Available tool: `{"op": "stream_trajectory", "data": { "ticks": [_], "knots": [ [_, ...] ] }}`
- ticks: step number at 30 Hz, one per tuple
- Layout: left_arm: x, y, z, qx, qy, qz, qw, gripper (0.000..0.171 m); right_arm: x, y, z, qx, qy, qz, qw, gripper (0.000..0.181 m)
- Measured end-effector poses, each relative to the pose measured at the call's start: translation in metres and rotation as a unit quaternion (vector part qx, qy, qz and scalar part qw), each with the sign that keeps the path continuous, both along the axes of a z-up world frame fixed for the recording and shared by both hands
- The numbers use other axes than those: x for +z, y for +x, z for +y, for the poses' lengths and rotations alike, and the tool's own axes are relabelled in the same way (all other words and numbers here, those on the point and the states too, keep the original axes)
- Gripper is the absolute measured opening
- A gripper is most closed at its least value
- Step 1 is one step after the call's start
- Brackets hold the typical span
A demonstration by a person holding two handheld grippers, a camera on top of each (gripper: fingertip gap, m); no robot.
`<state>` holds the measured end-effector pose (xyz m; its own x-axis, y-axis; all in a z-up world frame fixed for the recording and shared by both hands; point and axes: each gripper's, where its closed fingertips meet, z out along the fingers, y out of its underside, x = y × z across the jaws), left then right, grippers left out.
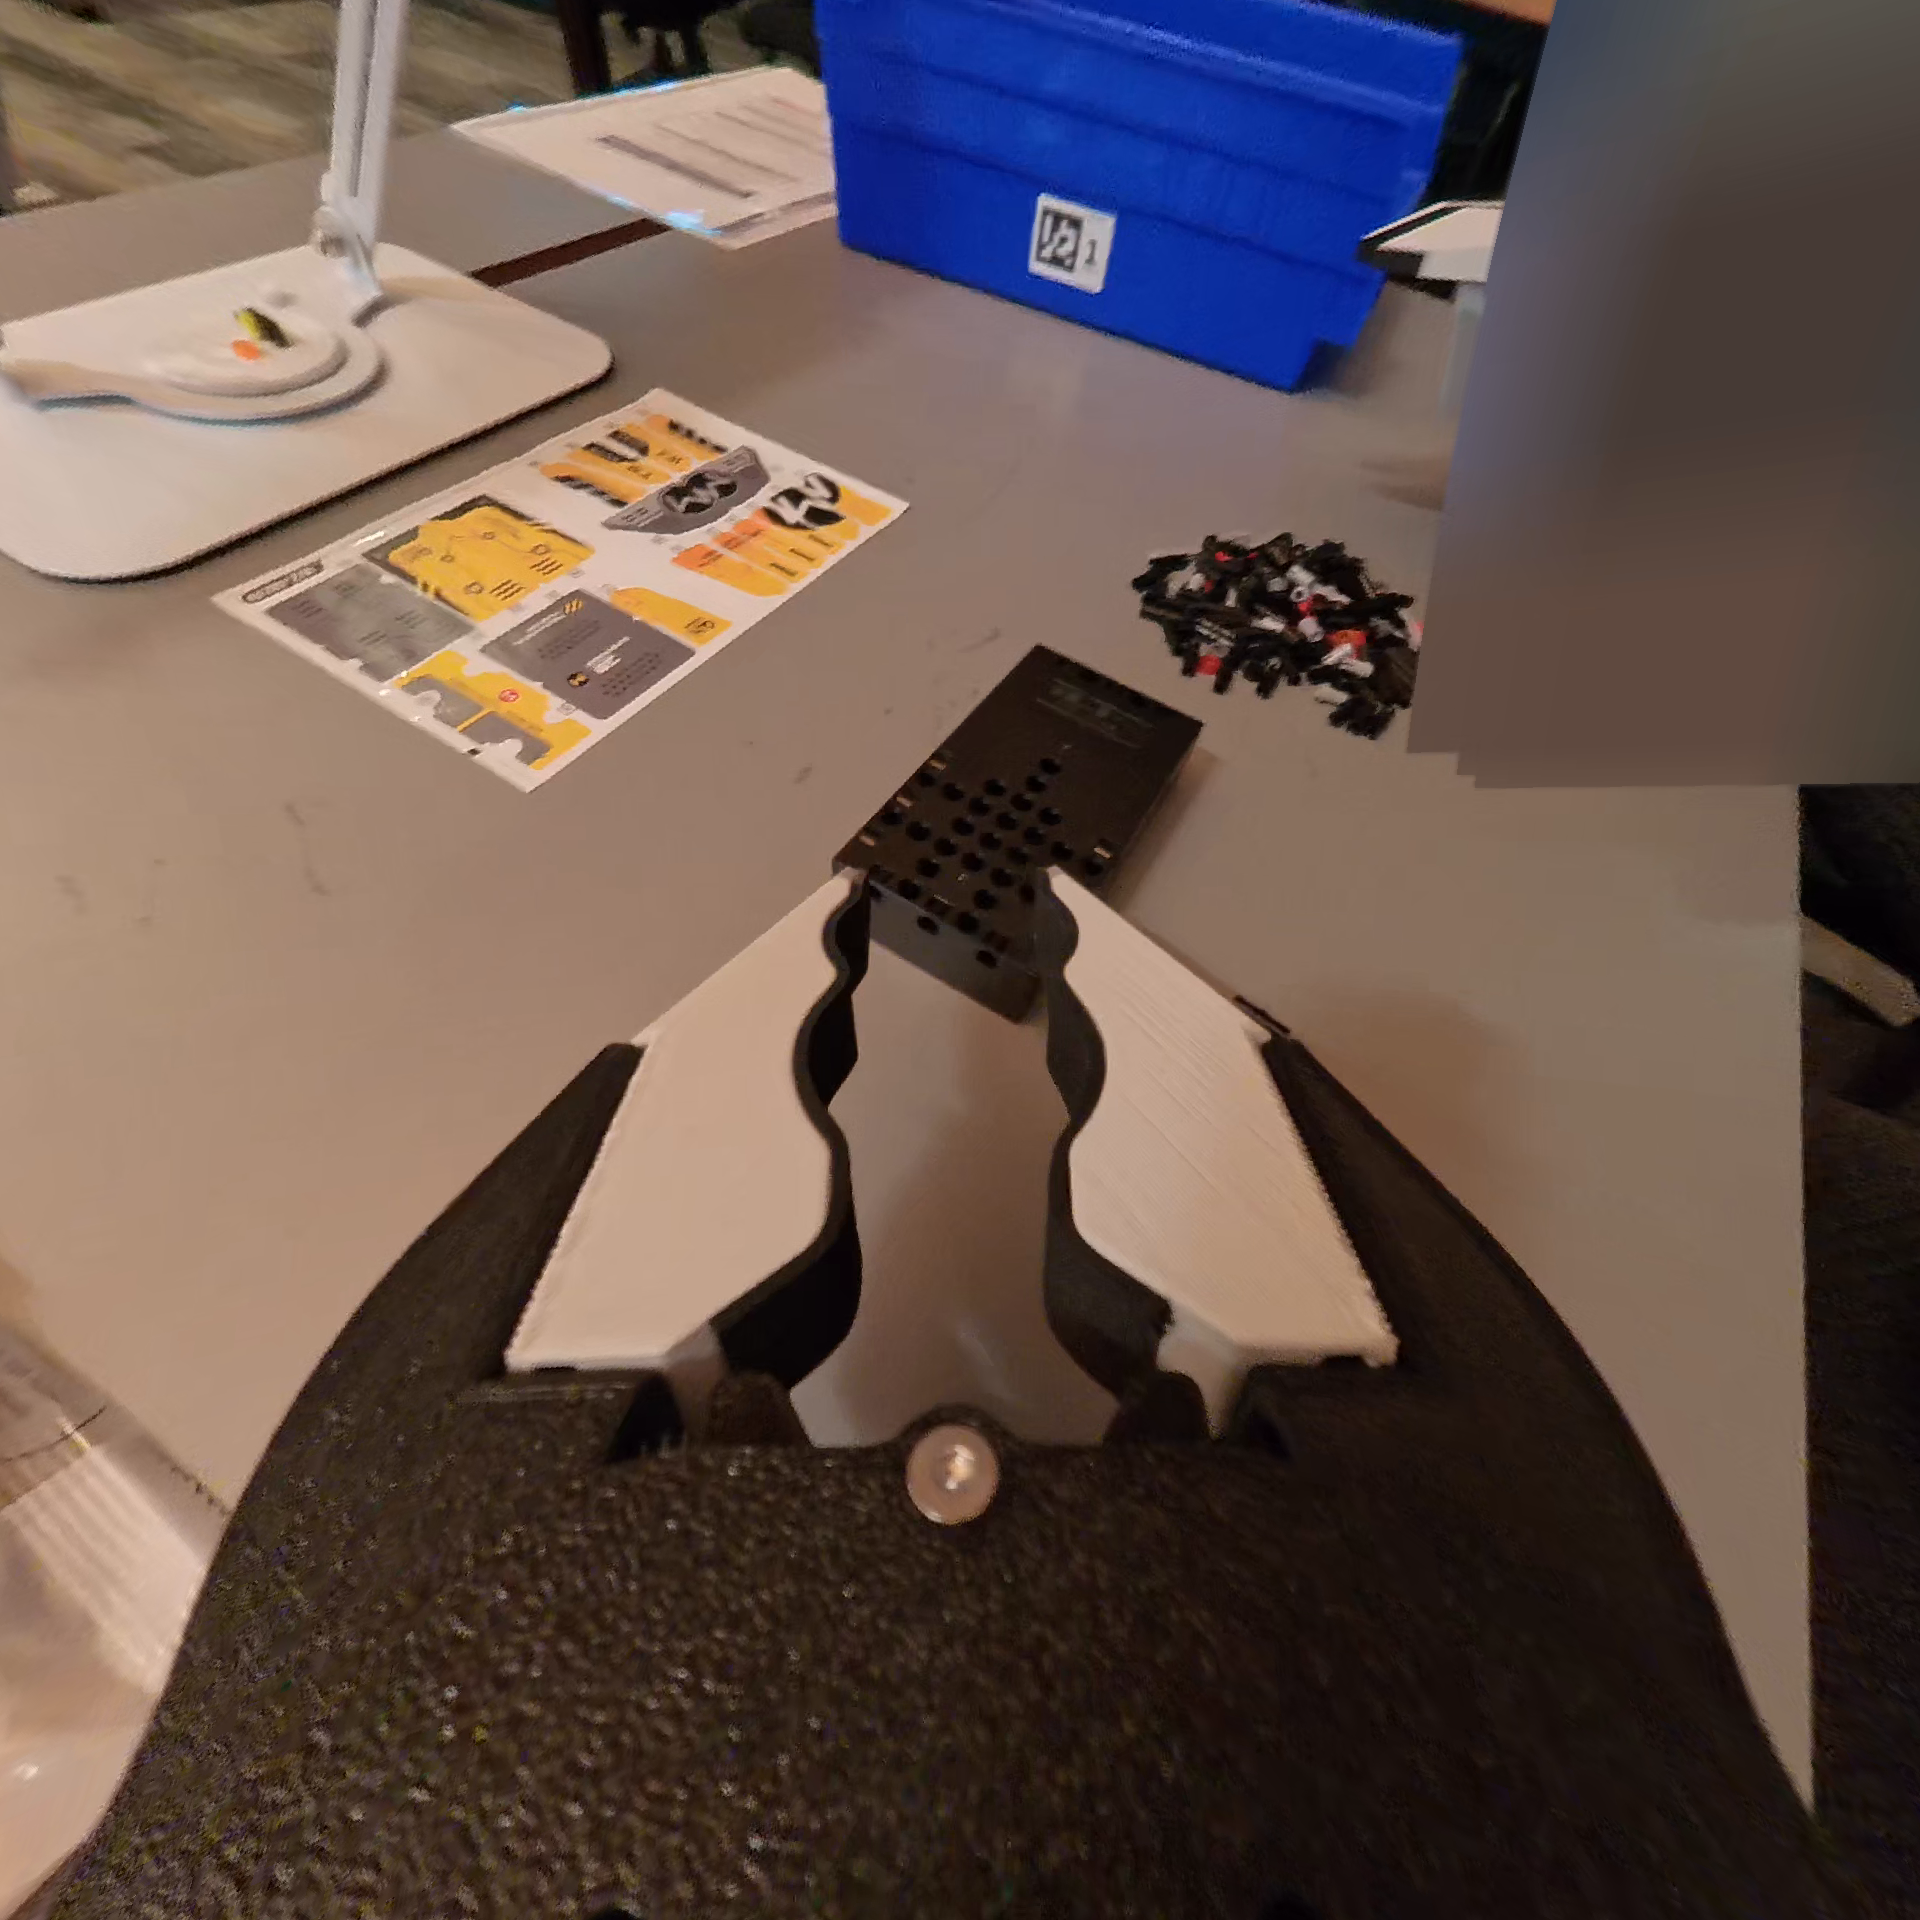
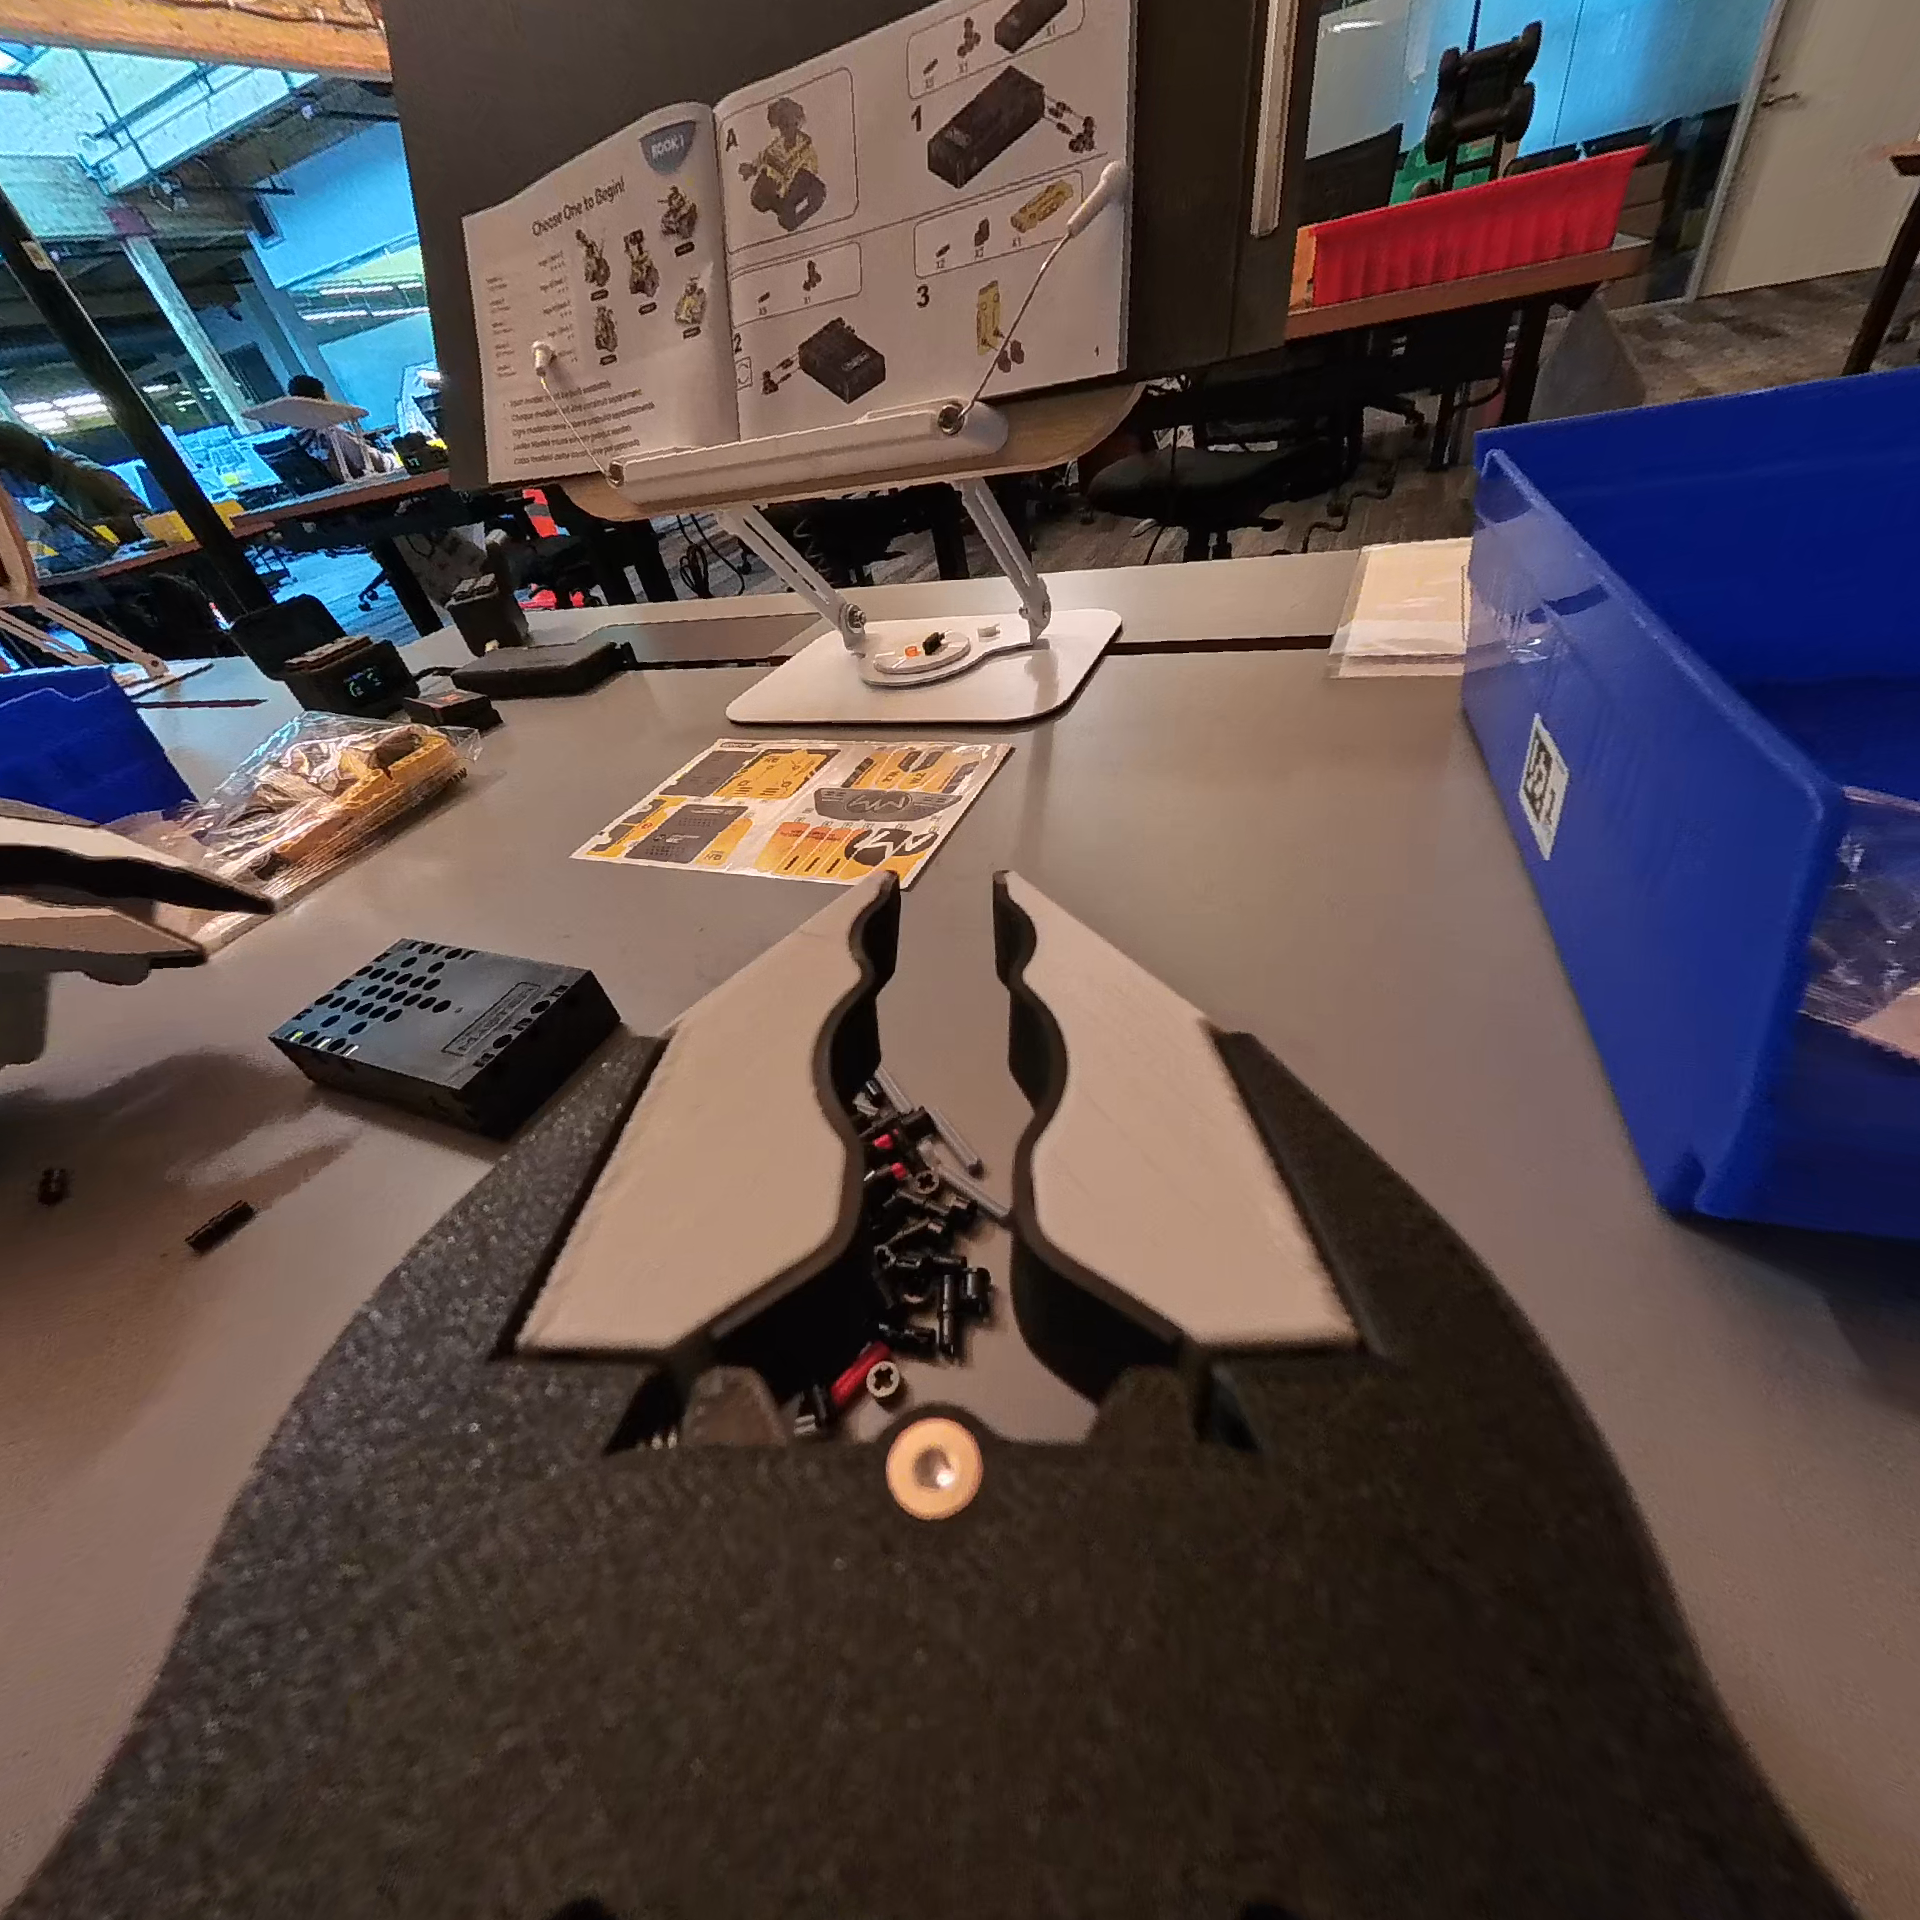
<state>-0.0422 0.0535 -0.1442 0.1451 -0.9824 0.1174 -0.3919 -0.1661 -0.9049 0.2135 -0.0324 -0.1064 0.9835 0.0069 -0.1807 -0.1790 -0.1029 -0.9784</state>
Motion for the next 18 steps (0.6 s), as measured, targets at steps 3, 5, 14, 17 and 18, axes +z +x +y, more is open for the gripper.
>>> {"op": "stream_trajectory", "data": {
  "ticks": [3,5,14,17,18],
  "knots": [
    [0.005,0.000,-0.012,-0.032,0.014,-0.015,0.999,0.031,0.000,-0.001,0.000,0.002,0.001,0.001,1.000,0.018],
    [0.005,0.001,-0.022,-0.059,0.028,-0.013,0.998,0.031,0.000,-0.002,0.000,0.005,0.002,0.005,1.000,0.018],
    [-0.006,0.004,-0.055,-0.142,0.084,0.020,0.986,0.031,0.003,-0.004,-0.003,0.016,0.015,0.033,0.999,0.018],
    [-0.009,0.004,-0.054,-0.136,0.091,0.027,0.986,0.031,0.004,-0.004,-0.004,0.016,0.019,0.035,0.999,0.018],
    [-0.009,0.005,-0.054,-0.134,0.090,0.029,0.986,0.031,0.004,-0.005,-0.005,0.015,0.020,0.033,0.999,0.018]
  ]
}}
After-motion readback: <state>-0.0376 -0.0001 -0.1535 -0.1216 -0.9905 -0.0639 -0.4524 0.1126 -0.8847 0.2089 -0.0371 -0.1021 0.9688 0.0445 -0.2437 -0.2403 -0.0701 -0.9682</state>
